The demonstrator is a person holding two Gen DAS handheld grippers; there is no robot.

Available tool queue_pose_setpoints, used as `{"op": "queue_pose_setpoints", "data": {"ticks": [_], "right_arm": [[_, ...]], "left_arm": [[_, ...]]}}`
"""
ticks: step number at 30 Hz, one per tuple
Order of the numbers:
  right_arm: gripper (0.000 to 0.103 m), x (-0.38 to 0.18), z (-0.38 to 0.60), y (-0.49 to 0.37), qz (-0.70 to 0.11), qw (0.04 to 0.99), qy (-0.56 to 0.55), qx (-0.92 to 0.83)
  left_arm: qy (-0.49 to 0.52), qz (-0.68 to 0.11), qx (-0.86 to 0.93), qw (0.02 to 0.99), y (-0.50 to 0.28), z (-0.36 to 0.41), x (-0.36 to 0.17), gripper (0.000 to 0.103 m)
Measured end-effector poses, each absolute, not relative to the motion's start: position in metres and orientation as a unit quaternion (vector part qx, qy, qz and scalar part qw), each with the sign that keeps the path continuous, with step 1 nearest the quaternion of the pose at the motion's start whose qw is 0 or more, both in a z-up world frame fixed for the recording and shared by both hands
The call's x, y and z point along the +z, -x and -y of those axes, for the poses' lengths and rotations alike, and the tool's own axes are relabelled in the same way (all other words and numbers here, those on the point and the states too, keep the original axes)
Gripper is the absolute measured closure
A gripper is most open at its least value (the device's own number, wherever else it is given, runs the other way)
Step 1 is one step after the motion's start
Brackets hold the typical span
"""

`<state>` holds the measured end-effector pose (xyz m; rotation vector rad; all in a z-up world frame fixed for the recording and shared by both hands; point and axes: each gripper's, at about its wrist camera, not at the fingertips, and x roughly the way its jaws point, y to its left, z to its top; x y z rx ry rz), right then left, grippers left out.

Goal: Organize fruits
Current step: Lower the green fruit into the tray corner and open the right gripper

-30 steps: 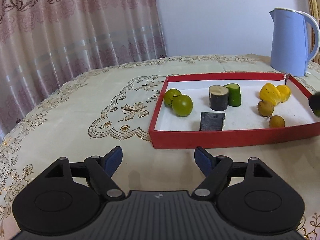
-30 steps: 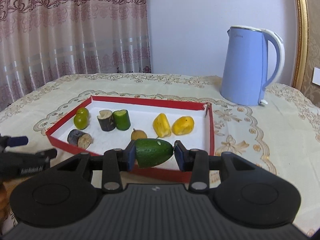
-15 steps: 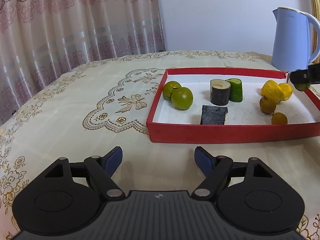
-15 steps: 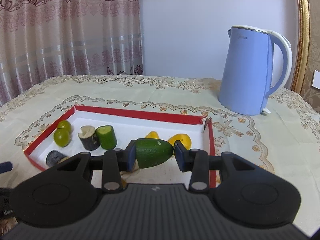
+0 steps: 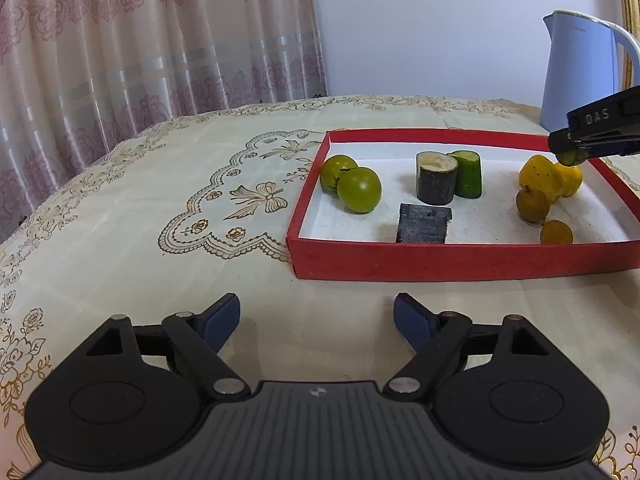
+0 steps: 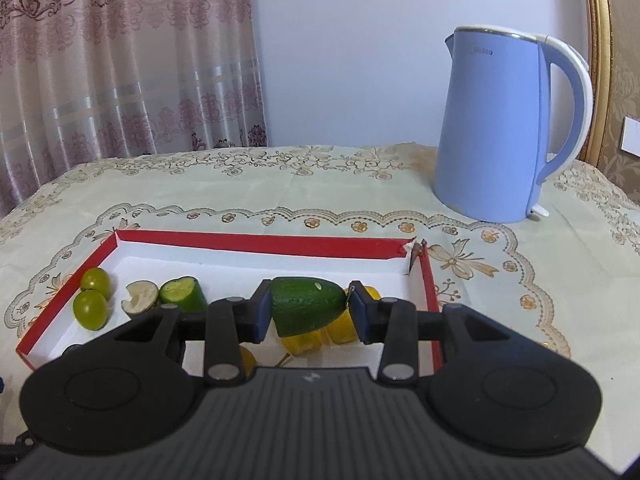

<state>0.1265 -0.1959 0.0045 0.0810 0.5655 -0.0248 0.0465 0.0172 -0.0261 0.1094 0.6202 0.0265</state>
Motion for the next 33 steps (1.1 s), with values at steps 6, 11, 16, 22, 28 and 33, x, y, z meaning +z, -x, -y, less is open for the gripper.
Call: {"op": "queue_pose_setpoints", "data": {"ticks": [6,11,16,22,28,33], "right_arm": [[0.065,-0.001,0.190,-0.137,-0.285,0.958,-0.034,-0.025],[0.065,-0.003,0.188,-0.139,-0.286,0.957,-0.030,-0.031],[0.065,-0.004,0.189,-0.141,-0.286,0.957,-0.029,-0.034],[0.065,-0.004,0.189,-0.140,-0.286,0.957,-0.030,-0.035],[0.065,-0.004,0.188,-0.139,-0.285,0.957,-0.026,-0.036],[0.062,-0.004,0.183,-0.138,-0.283,0.958,-0.009,-0.041]], "left_arm": [[-0.050,-0.306,0.013,0.951,-0.046,-0.018,-0.026,0.019],[-0.049,-0.307,0.011,0.950,-0.047,-0.018,-0.027,0.016],[-0.049,-0.307,0.011,0.950,-0.047,-0.018,-0.027,0.016],[-0.049,-0.307,0.011,0.950,-0.047,-0.018,-0.027,0.016],[-0.050,-0.307,0.012,0.950,-0.046,-0.017,-0.027,0.016],[-0.052,-0.306,0.013,0.951,-0.046,-0.018,-0.027,0.016]]}}
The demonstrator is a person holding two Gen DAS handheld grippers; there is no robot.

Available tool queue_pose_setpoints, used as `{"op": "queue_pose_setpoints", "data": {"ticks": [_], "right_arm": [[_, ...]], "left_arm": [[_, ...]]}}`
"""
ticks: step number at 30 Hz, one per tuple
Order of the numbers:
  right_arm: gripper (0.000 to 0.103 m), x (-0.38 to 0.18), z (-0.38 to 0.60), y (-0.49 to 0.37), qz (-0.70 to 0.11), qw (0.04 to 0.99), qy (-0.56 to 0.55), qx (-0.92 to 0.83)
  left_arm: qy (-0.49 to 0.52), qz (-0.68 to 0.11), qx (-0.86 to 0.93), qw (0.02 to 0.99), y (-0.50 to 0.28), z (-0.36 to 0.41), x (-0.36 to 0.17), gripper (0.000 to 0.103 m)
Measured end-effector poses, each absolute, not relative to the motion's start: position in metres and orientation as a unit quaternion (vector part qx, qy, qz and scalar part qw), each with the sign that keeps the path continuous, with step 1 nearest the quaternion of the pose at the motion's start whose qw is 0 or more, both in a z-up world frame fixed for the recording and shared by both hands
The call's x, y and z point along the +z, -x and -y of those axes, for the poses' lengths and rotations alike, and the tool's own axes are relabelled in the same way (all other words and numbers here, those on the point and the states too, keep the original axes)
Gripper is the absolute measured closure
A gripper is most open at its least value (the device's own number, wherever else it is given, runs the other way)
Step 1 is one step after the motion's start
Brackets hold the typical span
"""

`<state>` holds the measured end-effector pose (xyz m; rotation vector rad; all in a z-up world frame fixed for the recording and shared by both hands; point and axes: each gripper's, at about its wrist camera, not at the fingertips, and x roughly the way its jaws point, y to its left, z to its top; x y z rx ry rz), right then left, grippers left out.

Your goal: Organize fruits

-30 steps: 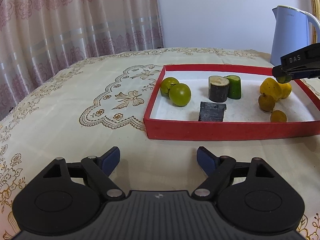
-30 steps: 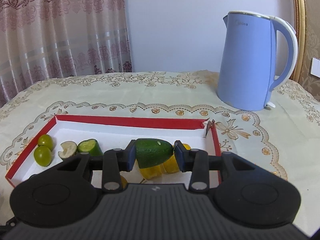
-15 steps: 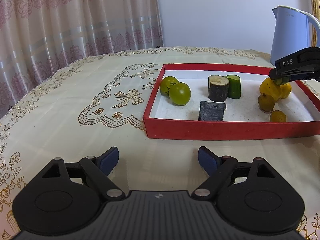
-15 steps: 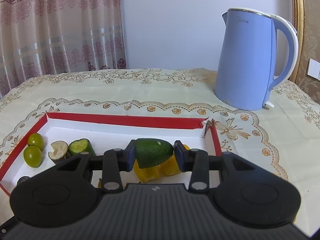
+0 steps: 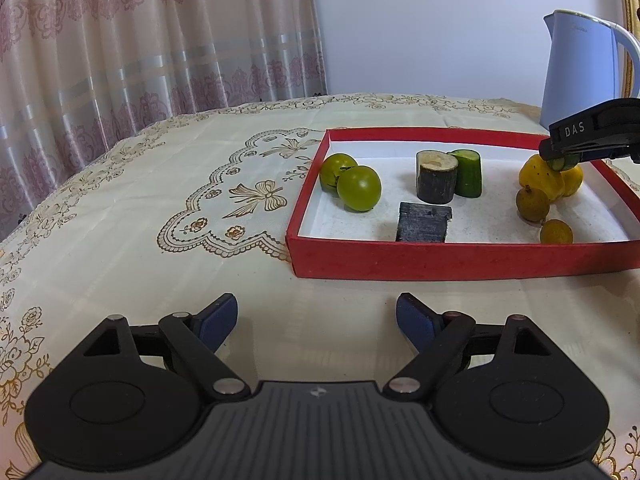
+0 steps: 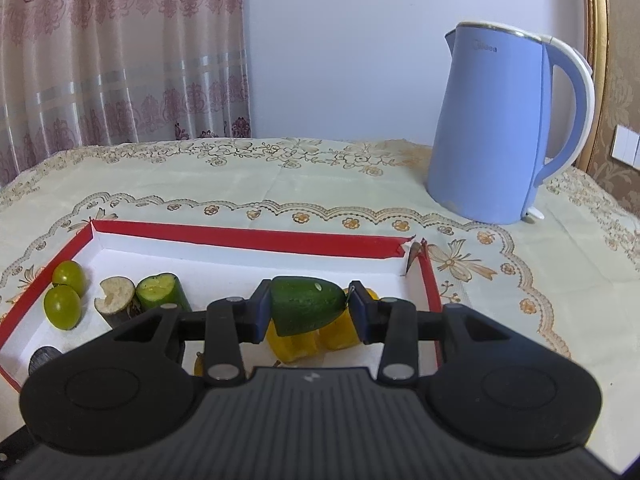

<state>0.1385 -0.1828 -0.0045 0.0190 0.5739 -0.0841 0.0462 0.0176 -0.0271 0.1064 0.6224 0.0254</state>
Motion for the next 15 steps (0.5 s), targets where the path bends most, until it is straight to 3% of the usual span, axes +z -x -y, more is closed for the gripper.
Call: {"op": "queue_pose_setpoints", "data": {"ticks": [2,4,7,15], "right_arm": [[0.054,-0.0038,0.1822,-0.1377,-0.279,0.959,-0.007,-0.043],[0.054,-0.0027,0.1827,-0.1374,-0.279,0.959,-0.008,-0.043],[0.046,-0.0008,0.1840,-0.1366,-0.277,0.960,-0.011,-0.043],[0.046,0.0036,0.1845,-0.1310,-0.272,0.961,-0.011,-0.042]], "left_arm": [[-0.052,-0.306,0.012,0.950,-0.0465,-0.0175,-0.0270,0.016],[-0.051,-0.307,0.012,0.950,-0.0467,-0.0175,-0.0268,0.016],[-0.051,-0.307,0.013,0.950,-0.0466,-0.0176,-0.0267,0.016],[-0.051,-0.307,0.013,0.950,-0.0466,-0.0179,-0.0268,0.015]]}}
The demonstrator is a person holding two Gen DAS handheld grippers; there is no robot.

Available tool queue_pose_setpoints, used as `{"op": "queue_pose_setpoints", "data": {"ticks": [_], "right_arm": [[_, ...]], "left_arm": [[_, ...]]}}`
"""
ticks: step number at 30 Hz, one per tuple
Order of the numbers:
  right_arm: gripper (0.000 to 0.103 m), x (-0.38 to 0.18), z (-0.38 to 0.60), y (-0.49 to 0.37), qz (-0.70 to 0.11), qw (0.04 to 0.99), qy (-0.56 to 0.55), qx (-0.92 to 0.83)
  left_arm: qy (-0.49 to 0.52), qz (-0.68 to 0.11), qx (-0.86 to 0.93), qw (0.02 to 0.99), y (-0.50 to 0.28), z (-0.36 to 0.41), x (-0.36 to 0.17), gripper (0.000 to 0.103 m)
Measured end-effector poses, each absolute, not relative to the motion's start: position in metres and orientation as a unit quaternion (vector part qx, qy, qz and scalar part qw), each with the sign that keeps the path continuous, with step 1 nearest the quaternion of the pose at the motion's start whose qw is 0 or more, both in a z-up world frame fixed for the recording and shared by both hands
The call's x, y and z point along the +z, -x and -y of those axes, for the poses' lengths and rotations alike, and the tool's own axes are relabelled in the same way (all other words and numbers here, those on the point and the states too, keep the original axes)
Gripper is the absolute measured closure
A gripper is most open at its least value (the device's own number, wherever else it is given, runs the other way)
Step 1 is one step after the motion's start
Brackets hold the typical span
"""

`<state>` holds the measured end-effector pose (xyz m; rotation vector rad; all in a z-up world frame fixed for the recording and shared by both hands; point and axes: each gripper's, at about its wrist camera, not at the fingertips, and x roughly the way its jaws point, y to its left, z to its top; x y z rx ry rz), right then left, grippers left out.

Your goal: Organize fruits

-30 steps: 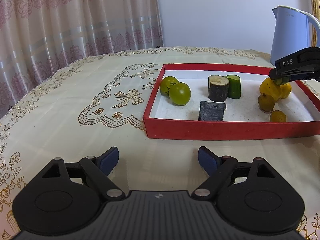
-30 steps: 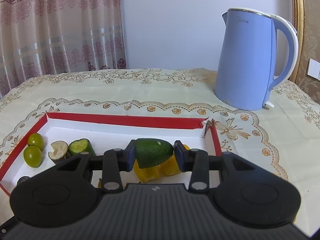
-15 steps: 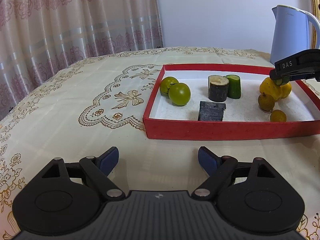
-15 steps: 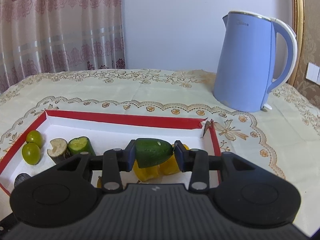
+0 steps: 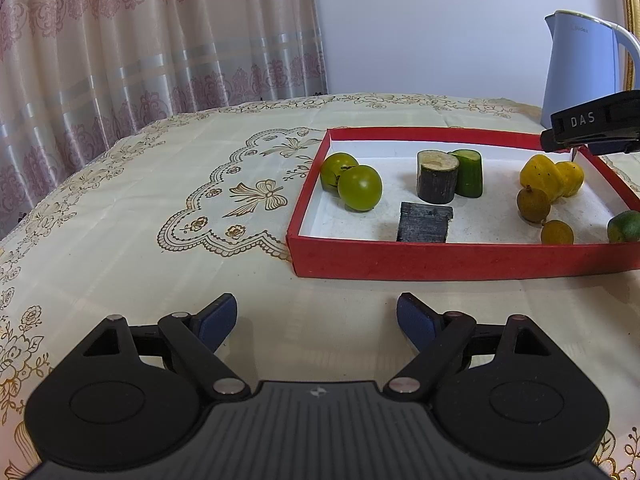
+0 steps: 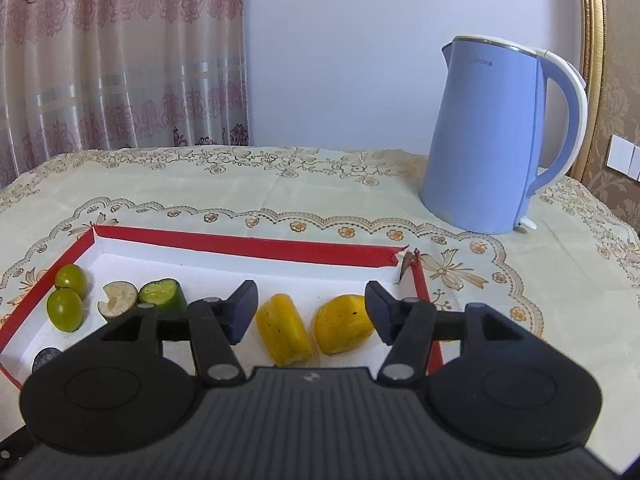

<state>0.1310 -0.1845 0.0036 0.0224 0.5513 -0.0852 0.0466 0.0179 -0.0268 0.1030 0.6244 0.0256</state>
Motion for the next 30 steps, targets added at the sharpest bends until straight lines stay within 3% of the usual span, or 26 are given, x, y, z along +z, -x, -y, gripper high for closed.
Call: {"op": "queue_pose_setpoints", "data": {"ticks": [13,17,21,28,30], "right_arm": [[0.046,0.016,0.183,-0.103,-0.255,0.967,-0.007,-0.028],[0.039,0.018,0.183,-0.087,-0.247,0.969,-0.003,-0.023],[0.038,0.020,0.183,-0.069,-0.243,0.970,0.003,-0.014],[0.006,0.013,0.173,-0.017,-0.246,0.969,0.029,0.019],[0.004,0.011,0.168,-0.002,-0.247,0.968,0.043,0.034]], "left_arm": [[-0.051,-0.307,0.012,0.950,-0.047,-0.018,-0.027,0.015],[-0.050,-0.307,0.012,0.950,-0.047,-0.018,-0.027,0.015],[-0.048,-0.308,0.012,0.950,-0.046,-0.019,-0.028,0.015],[-0.039,-0.313,0.019,0.949,-0.047,-0.022,-0.028,0.012],[-0.042,-0.313,0.022,0.949,-0.047,-0.022,-0.028,0.012]]}}
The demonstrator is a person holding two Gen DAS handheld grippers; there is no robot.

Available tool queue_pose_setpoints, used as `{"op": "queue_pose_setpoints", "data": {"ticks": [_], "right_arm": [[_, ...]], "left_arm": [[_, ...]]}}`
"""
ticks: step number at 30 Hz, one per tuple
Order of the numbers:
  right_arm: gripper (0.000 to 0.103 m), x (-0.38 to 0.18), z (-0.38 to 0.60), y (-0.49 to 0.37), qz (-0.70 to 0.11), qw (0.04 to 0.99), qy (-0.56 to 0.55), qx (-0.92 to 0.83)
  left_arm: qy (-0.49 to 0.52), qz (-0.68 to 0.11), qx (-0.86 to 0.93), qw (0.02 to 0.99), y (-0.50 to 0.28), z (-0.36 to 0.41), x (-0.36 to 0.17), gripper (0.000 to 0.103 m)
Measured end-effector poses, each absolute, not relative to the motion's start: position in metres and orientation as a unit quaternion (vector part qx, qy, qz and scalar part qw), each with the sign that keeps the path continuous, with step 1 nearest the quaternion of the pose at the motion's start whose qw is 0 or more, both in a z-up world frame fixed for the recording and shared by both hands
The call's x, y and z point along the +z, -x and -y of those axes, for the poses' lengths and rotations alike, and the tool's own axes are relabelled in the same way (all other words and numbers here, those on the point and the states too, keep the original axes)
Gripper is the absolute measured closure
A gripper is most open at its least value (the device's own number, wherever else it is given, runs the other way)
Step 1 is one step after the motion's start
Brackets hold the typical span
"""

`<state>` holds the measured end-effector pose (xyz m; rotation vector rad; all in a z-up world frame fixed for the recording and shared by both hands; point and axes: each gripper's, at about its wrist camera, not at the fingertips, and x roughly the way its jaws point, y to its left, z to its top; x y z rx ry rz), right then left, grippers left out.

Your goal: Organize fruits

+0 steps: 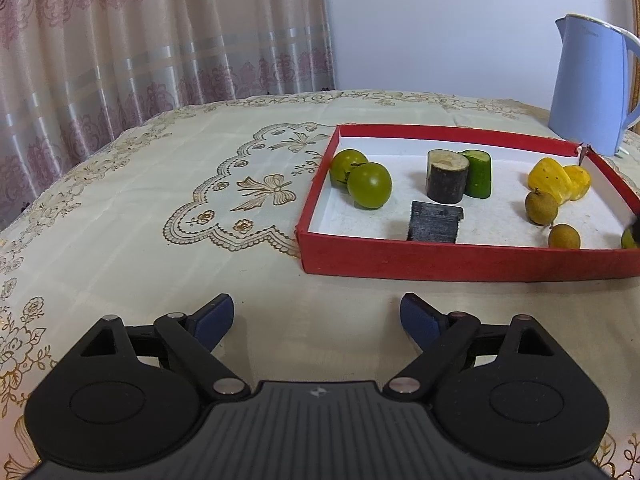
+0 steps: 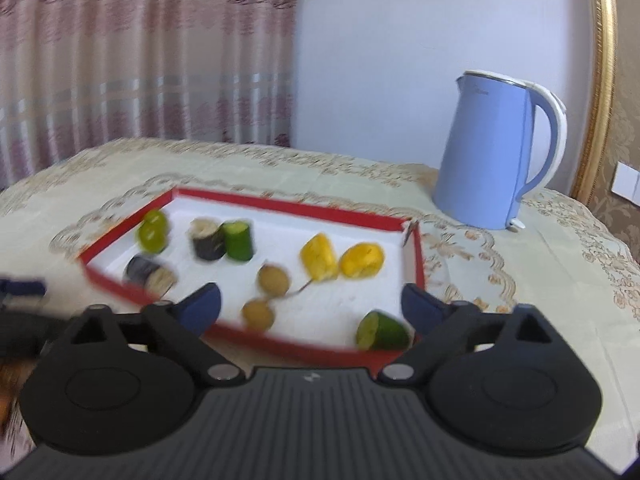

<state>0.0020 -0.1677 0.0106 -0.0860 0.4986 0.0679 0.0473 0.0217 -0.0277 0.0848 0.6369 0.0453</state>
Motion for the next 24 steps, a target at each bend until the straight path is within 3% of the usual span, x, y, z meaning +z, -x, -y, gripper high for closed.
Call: {"op": "queue_pose_setpoints", "data": {"ticks": [2,18,24], "right_arm": [[0.000,0.008,0.163,0.008,-0.252,0.965,0.057,0.046],[0.000,-0.019,0.149,0.004,-0.298,0.952,0.060,0.040],[0.000,-0.036,0.140,-0.010,-0.309,0.944,0.111,-0.003]], "left_arm": [[-0.047,-0.313,0.023,0.948,-0.047,-0.020,-0.027,0.012],[-0.055,-0.319,0.027,0.946,-0.049,-0.018,-0.023,0.012],[-0.053,-0.315,0.019,0.948,-0.051,-0.017,-0.014,0.012]]}}
